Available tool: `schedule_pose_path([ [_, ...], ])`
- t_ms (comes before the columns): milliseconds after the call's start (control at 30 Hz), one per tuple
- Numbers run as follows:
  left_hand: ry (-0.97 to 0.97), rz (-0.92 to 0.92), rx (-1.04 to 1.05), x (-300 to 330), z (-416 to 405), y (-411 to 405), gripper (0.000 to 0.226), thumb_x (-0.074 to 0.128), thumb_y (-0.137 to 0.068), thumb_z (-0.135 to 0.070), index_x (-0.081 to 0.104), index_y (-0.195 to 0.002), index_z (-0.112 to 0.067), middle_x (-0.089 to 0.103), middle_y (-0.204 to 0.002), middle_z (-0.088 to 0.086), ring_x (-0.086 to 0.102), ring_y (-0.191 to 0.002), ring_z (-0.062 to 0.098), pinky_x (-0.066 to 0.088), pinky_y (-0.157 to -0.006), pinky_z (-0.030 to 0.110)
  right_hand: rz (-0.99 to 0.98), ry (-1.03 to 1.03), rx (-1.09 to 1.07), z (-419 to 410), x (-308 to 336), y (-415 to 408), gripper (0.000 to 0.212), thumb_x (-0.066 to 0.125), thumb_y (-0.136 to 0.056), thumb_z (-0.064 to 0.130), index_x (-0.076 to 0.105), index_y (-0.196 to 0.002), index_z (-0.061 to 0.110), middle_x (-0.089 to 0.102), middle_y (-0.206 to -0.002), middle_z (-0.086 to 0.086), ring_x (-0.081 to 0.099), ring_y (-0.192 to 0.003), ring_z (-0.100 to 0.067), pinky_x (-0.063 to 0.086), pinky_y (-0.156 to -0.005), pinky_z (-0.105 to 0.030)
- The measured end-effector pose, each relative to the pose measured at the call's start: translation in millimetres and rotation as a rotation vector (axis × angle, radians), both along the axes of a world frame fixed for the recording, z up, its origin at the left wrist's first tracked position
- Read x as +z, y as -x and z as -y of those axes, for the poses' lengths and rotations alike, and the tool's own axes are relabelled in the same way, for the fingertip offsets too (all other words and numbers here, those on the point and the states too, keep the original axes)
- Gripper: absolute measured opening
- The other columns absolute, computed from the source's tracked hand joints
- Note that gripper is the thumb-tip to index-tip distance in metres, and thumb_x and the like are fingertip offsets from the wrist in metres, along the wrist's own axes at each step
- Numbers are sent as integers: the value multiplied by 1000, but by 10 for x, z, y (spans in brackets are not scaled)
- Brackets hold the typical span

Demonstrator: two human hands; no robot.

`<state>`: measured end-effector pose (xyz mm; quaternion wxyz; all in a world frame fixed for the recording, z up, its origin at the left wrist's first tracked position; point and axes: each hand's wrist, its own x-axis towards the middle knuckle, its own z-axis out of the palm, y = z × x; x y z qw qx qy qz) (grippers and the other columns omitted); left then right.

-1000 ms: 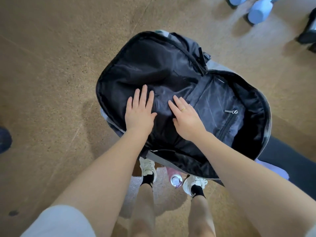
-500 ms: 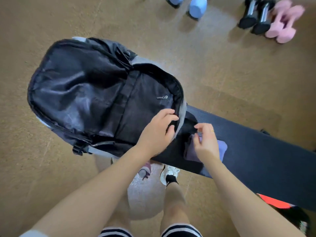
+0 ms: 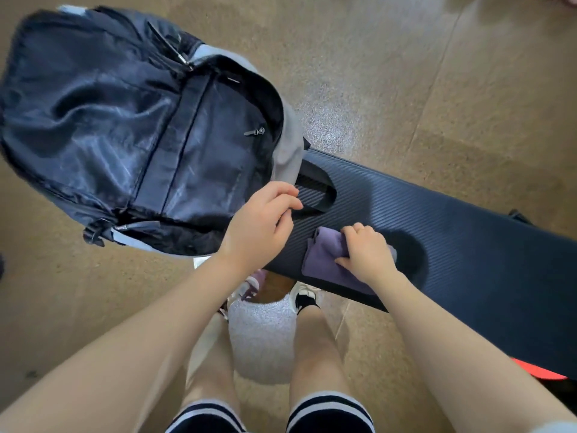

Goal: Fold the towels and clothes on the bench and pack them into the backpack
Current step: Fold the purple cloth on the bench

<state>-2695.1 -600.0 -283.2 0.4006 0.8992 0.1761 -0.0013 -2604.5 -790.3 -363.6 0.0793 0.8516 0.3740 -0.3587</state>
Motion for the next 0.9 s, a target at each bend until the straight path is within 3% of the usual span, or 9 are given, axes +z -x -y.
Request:
schedule_pose_path([
  [133, 11, -31, 30, 4, 42, 53, 29, 40, -85, -14, 67, -90, -4, 61, -108, 6, 58, -96, 18, 51, -77, 34, -36, -27, -61, 10, 17, 65, 29, 57, -87, 31, 50, -111, 16, 52, -119, -6, 51, -107, -25, 43, -85, -34],
  [233, 7, -53, 57, 21, 40, 97, 31, 39, -85, -17, 67, -90, -7, 61, -108, 2, 60, -92, 19, 52, -74, 36, -146, -12, -64, 16, 45, 48, 23, 57, -86, 28, 39, -96, 19, 61, -108, -8, 58, -95, -29, 42, -76, -36],
  [400, 162, -220, 59, 105, 59, 121, 27, 50, -88, -22, 60, -110, -9, 57, -106, -1, 55, -96, 9, 47, -87, 36, -437, -201, -471, 45, 291, -70, 26, 67, -78, 27, 47, -95, 19, 61, -88, 2, 58, -81, -19, 52, -68, -35],
  [467, 311, -380, 81, 196, 97, 91, 50, 63, -85, -30, 47, -129, -13, 52, -122, -2, 50, -114, 10, 41, -100, 32, -465, -336, -604, -24, 556, -189, 25, 69, -77, 23, 50, -92, 19, 57, -82, 7, 55, -78, -14, 46, -62, -26],
  [533, 442, -452, 156, 358, 116, 34, 72, 71, -77, -39, 36, -137, -19, 47, -128, -9, 45, -120, 6, 37, -103, 26, -505, -449, -667, -116, 873, -309, 24, 71, -77, 19, 52, -91, 18, 58, -81, 6, 54, -76, -11, 42, -61, -23],
  [633, 536, -345, 284, 692, 65, -90, 51, 74, -75, -30, 47, -119, -30, 57, -109, -17, 55, -99, -1, 43, -85, 11, -622, -581, -677, -294, 1315, -440, 27, 72, -76, 12, 54, -96, 13, 61, -85, 5, 55, -77, -7, 44, -67, -23],
  [700, 575, -258, 354, 913, -35, -160, 35, 72, -79, -21, 54, -109, -27, 62, -99, -12, 57, -87, 0, 45, -75, 11, -726, -615, -652, -452, 1541, -486, 38, 75, -74, 14, 52, -105, 20, 61, -94, 10, 57, -87, -4, 45, -72, -20],
  [800, 679, -172, 354, 1134, -296, -147, 26, 67, -82, -10, 59, -103, -24, 65, -95, -5, 58, -83, 1, 47, -73, 14, -877, -653, -586, -740, 1765, -509, 56, 69, -73, 26, 46, -124, 26, 57, -118, 13, 54, -108, 3, 46, -84, -18],
  [900, 711, -162, 314, 1201, -676, -44, 30, 65, -83, -7, 58, -97, -32, 65, -94, -12, 59, -85, -6, 47, -75, 11, -966, -639, -548, -1112, 1801, -500, 55, 65, -76, 28, 47, -128, 27, 54, -129, 10, 49, -120, 1, 44, -96, -20],
])
